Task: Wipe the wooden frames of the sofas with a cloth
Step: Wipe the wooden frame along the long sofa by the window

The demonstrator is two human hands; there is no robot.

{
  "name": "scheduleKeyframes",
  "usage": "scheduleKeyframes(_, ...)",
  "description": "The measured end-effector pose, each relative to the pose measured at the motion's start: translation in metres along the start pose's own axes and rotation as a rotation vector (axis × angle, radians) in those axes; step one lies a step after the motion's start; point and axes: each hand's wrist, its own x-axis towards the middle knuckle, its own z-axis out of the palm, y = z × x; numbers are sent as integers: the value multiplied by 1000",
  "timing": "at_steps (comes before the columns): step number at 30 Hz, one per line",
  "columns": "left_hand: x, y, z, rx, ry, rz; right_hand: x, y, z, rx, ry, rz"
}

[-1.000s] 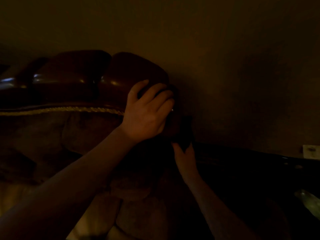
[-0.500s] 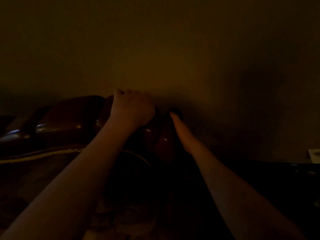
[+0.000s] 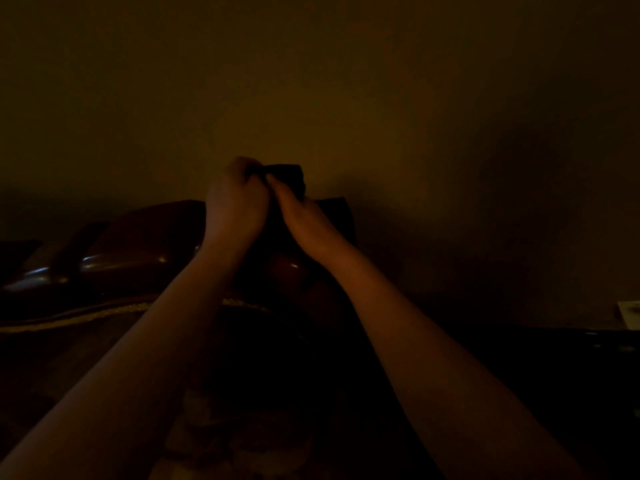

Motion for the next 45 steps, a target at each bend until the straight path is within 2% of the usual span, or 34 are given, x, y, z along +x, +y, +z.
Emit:
scheduleKeyframes(2,-2,2,5,11,-57,7,10,15,-14,-17,-16,109)
scheduleKeyframes(4,1,1,8,-24,-50,0,12,41,-30,69,9,225)
scheduleKeyframes(8,-5,-2,-1,-313,187,8,0,87,-41,203,62,372)
scheduleKeyframes(12,-3,-1,-12,-609,236,-143,-2,62,-30,107,103,247)
scheduleKeyframes(16,9,-6,-33,-776,68,-312,6,2,-7,-268,-18,40)
scheduleKeyframes(18,18,-14,-52,-687,-12,-274,16,-20,11,-423,-94,-47)
scheduleKeyframes(20,29,-30,-75,-375,-39,-161,27,-35,29,-566,-178,-100)
scheduleKeyframes(22,40,-50,-97,-127,19,-95,38,-45,45,-728,-258,-110)
scheduleKeyframes(24,46,-72,-116,-75,135,-132,50,-51,57,-830,-311,-92)
scheduleKeyframes(26,46,-95,-129,-39,177,-220,58,-57,68,-888,-347,-80)
scheduleKeyframes(28,42,-118,-130,-99,162,-293,64,-61,84,-952,-357,-90)
scheduleKeyframes(30,36,-132,-128,-372,242,-326,71,-65,106,-1019,-368,-125)
scheduleKeyframes(31,33,-134,-125,-512,316,-326,75,-65,116,-1050,-372,-142)
scheduleKeyframes(34,34,-143,-129,-726,534,-325,92,-69,155,-1153,-414,-178)
scheduleKeyframes(36,36,-145,-132,-893,609,-389,102,-73,177,-1196,-440,-176)
scheduleKeyframes(38,37,-142,-133,-893,613,-390,112,-77,193,-1170,-471,-138)
scheduleKeyframes(42,34,-137,-131,-771,565,-342,124,-80,197,-944,-630,-55)
scheduleKeyframes(45,34,-138,-131,-699,511,-329,121,-79,184,-912,-625,-18)
